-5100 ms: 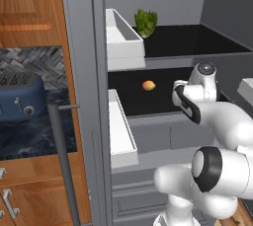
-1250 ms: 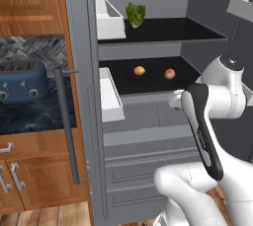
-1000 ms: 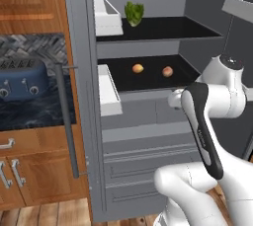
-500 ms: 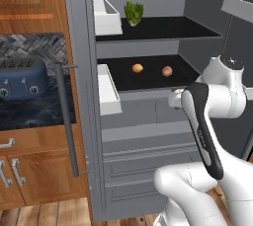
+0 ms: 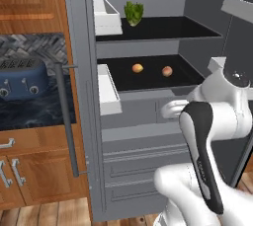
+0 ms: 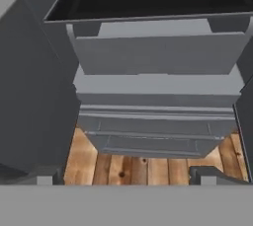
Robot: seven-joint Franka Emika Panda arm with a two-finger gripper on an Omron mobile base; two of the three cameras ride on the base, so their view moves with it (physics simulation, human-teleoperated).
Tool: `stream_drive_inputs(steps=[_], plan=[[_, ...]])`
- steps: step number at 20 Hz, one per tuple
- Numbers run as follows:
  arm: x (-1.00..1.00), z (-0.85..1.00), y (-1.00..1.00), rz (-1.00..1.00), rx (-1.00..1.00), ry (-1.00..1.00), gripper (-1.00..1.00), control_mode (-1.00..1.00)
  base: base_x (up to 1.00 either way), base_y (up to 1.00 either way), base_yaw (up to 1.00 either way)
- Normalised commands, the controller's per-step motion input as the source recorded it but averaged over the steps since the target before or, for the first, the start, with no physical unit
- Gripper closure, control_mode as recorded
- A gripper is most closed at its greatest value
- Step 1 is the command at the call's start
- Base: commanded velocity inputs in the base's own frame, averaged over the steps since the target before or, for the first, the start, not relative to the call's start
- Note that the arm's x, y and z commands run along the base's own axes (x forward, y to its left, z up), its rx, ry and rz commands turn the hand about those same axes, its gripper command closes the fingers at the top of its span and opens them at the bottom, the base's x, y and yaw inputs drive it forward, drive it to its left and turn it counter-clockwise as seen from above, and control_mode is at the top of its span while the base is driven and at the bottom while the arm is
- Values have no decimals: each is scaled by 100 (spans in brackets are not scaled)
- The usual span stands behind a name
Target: Place the peach in the correct fridge rack based on whether it is a fruit or vegetable. Finally, close the fridge door.
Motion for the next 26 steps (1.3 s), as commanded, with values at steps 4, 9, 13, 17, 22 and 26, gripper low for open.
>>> stream_drive_inputs(steps=[4, 9, 13, 17, 22, 26], plan=[[-54, 5, 100, 0, -10, -32, -100, -100, 0, 0, 0], [-53, 0, 100, 0, -14, -36, -100, -100, 0, 0, 0], [-50, 0, 100, 0, -15, -43, -100, -100, 0, 0, 0], [-33, -2, 100, 0, -11, -40, -100, -100, 0, 0, 0], [1, -13, 100, 0, -5, -37, -100, -100, 0, 0, 0], [24, -13, 100, -13, 0, -29, -100, -100, 0, 0, 0]])
